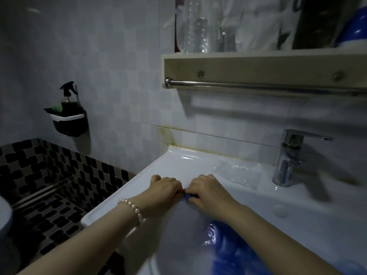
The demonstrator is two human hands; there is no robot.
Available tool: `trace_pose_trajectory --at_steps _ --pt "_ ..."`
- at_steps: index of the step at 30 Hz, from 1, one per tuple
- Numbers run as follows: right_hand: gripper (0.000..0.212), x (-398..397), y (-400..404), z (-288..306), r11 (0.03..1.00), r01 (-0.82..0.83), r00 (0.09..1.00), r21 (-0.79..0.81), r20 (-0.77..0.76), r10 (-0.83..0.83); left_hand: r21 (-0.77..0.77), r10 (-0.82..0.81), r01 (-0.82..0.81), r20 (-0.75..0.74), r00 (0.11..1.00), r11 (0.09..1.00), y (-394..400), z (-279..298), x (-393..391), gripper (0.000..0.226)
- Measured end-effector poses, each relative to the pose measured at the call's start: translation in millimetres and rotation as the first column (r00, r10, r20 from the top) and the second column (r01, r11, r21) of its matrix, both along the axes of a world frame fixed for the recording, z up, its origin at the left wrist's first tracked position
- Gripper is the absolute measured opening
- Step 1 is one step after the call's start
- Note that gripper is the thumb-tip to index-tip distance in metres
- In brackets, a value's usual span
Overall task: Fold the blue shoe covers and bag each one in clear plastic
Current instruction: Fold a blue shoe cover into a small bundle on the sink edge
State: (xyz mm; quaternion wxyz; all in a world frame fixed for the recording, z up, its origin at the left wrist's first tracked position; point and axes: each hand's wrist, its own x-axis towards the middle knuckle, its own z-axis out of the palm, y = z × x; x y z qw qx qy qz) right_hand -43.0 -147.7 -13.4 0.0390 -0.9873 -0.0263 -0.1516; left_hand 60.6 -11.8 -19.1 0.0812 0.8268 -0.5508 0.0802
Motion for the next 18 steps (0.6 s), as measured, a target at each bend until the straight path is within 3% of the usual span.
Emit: trace_pose_trajectory --at_steps 3,5,7,9,11,13,16,18 --pt "0.018 -20 -22 8 0.995 0.046 0.999 0.086 -0.008 -0.046 -0.038 -0.023 0.016 -0.168 0.985 0.999 -26 6 -18 0.025" --pt "0.018 -29 -39 10 0.962 0.153 0.987 0.225 0.007 -0.158 -0.186 -0.024 -0.028 -0.272 0.962 0.982 -44 5 -26 0.021" --pt "0.016 -34 -61 10 0.878 0.306 0.932 0.369 0.074 -0.356 -0.358 0.005 -0.138 -0.349 0.937 0.924 -60 4 -35 0.023" --pt "0.012 -37 -86 10 0.734 0.433 0.807 0.524 0.138 -0.574 -0.420 0.053 -0.228 -0.389 0.920 0.878 -76 5 -44 0.035" --pt "0.016 -39 -106 6 0.577 0.516 0.682 0.633 0.103 -0.724 -0.394 0.089 -0.219 -0.322 0.942 0.893 -89 3 -51 0.036" --pt "0.022 -39 -122 1 0.442 0.533 0.615 0.722 0.028 -0.788 -0.308 0.085 -0.133 -0.165 0.983 0.942 -100 -1 -57 0.033" --pt "0.030 -34 -135 -1 0.240 0.401 0.605 0.884 -0.058 -0.794 -0.199 0.033 -0.046 -0.070 0.997 0.979 -122 -6 -65 0.038" --pt "0.031 -32 -136 0 0.162 0.326 0.628 0.931 -0.086 -0.773 -0.199 0.024 -0.038 -0.074 0.997 0.979 -140 -6 -71 0.042"
